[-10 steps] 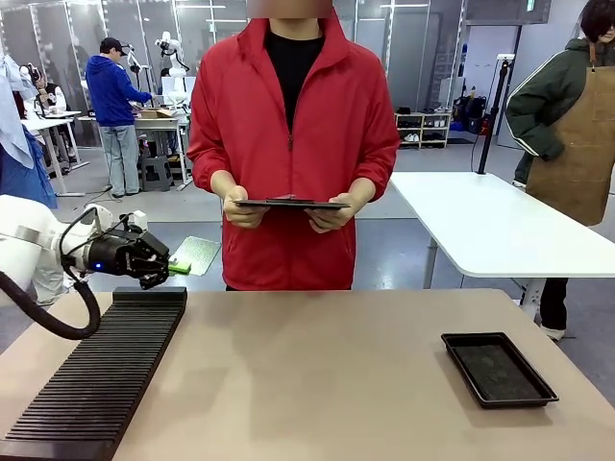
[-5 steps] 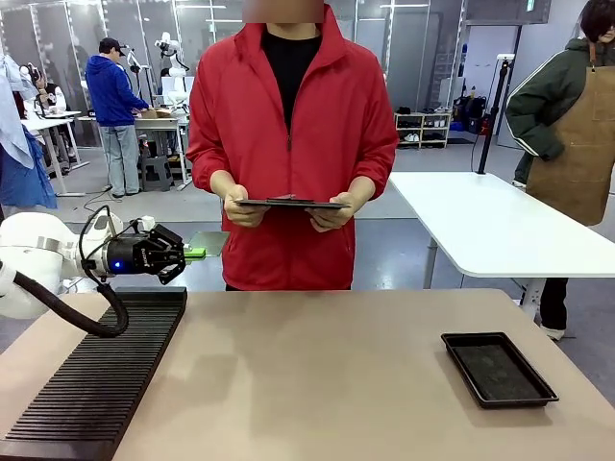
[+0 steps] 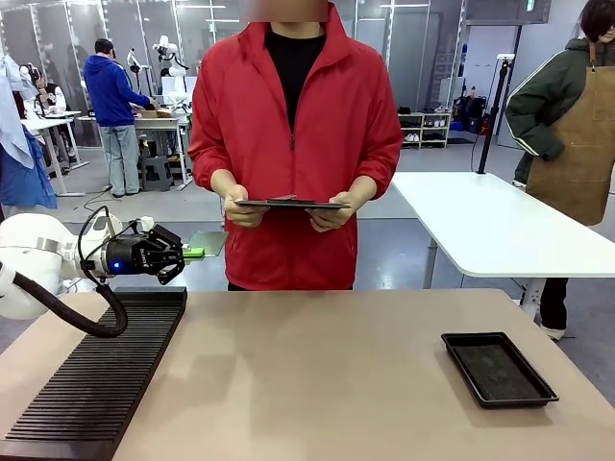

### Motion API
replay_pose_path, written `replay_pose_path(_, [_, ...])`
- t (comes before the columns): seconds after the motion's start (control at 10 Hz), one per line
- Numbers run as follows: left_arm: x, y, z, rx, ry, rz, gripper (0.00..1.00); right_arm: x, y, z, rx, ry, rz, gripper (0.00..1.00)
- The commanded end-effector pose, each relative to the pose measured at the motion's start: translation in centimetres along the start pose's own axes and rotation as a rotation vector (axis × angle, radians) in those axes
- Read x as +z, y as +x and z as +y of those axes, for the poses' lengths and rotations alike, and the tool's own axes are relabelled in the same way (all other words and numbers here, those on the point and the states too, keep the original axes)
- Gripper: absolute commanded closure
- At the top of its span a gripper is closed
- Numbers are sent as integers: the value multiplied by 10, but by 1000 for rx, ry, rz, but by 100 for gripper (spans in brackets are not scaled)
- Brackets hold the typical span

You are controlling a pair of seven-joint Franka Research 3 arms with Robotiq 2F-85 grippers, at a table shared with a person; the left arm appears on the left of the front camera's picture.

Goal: Inspect the PCB.
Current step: Pick up the Blank PCB and present it to the human, then release the Blank PCB you were holding.

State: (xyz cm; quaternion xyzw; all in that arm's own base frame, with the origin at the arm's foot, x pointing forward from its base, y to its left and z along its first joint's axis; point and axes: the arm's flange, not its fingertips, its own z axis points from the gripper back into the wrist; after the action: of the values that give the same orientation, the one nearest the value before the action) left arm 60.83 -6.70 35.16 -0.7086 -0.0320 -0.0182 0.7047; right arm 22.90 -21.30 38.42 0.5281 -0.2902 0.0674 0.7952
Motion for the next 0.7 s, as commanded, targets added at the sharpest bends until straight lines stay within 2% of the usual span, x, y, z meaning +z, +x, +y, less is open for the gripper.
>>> replay_pose_path(0.0, [-2, -1, -2, -3, 12, 0, 97, 1, 1, 0, 18, 6, -9, 0])
replay_pose_path(0.6, [-2, -1, -2, -3, 12, 0, 97, 1, 1, 0, 18, 6, -9, 0])
